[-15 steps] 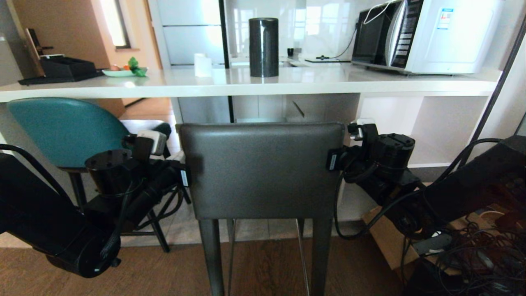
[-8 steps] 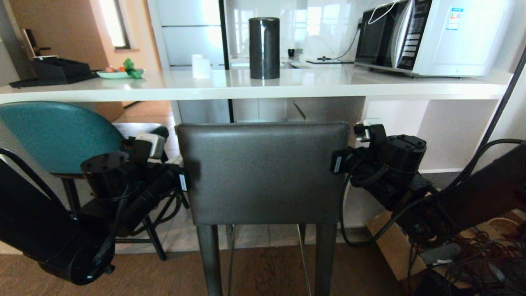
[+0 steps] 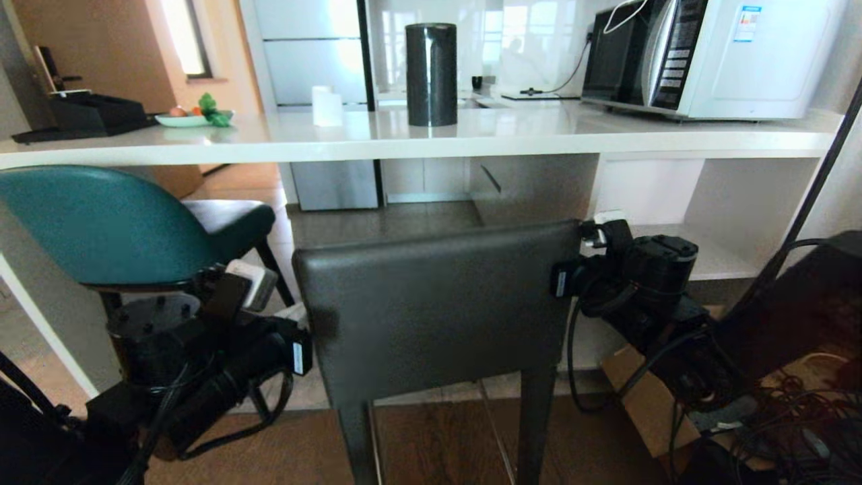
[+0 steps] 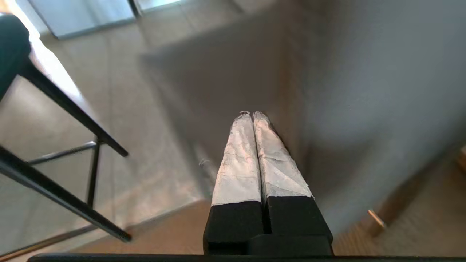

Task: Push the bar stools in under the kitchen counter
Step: Push the gray chair back under the dining table

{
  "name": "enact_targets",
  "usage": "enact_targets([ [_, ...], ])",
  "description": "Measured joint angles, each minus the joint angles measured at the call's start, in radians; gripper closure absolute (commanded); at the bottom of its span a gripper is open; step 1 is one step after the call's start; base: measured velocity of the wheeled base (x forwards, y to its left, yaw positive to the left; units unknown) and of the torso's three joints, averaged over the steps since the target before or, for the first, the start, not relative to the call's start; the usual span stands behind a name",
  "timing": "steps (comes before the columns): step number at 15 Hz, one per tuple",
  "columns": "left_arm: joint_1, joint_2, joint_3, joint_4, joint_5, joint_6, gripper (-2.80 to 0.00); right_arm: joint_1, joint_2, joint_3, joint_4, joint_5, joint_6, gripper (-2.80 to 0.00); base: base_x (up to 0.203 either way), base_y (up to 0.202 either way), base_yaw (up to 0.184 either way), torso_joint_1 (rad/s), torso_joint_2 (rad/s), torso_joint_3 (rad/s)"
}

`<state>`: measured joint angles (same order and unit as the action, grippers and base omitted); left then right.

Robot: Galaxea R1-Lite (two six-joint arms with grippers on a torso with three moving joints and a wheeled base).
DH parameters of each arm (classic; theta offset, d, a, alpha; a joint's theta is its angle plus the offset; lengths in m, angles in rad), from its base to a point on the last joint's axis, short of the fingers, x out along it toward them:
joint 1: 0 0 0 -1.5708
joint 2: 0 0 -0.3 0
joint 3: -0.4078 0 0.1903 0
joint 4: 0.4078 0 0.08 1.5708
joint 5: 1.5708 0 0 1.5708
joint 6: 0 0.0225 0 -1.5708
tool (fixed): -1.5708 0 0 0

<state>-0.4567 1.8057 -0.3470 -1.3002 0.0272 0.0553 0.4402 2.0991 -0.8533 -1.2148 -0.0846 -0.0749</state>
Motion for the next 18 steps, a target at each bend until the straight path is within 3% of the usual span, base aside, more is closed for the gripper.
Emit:
enact_targets([
  [3,-0.041,-0.015,0.035,-0.018,0.019,-0.002,0.00,0.000,0.029,-0.072,0.057,0.007,-0.006,0.00,0.000,0.000,0.000,0.000,0.00,0.000],
  [7,-0.048,-0.001,0.011,-0.011,0.016,-0.001,0.00,0.000,0.034,-0.068,0.043,-0.003,-0.003,0.00,0.000,0.000,0.000,0.000,0.00,0.000],
  [13,0.088,0.114,-0.231,0.002,0.037,0.007,0.00,-0.017,-0.006,0.018,-0.017,0.016,-0.003,0.00,0.000,0.000,0.000,0.000,0.00,0.000],
  [18,0.130,0.187,-0.297,-0.019,0.056,0.005,0.00,-0.022,-0.012,0.013,-0.011,0.017,-0.006,0.00,0.000,0.000,0.000,0.000,0.00,0.000],
])
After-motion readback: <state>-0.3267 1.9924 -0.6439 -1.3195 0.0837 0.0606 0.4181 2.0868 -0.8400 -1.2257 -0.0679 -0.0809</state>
